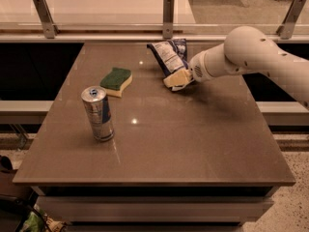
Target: Pick blue chip bag
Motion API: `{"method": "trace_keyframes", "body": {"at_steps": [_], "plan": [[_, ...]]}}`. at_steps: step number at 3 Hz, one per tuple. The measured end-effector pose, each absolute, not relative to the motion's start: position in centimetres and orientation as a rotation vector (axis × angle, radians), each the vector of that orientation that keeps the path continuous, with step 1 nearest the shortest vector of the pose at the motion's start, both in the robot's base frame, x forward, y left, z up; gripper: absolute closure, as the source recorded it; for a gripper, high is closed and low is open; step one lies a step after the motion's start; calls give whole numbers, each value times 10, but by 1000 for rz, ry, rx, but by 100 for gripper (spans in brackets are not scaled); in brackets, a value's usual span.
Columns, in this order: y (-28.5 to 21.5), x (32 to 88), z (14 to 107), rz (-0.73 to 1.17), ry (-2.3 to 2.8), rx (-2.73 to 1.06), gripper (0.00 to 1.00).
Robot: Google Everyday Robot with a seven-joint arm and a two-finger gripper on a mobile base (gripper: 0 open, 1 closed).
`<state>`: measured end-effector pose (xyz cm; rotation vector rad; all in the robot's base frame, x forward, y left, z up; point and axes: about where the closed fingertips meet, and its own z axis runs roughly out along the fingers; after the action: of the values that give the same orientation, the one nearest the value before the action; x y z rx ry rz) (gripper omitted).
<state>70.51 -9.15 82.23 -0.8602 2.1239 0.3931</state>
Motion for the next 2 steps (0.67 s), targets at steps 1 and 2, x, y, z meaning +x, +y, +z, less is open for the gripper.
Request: {"method": "trace_keyframes", "body": {"at_steps": [1, 2], "plan": [[-90, 705, 821, 396, 2124, -863, 87], [-88, 705, 820, 398, 2125, -866, 100]]}}
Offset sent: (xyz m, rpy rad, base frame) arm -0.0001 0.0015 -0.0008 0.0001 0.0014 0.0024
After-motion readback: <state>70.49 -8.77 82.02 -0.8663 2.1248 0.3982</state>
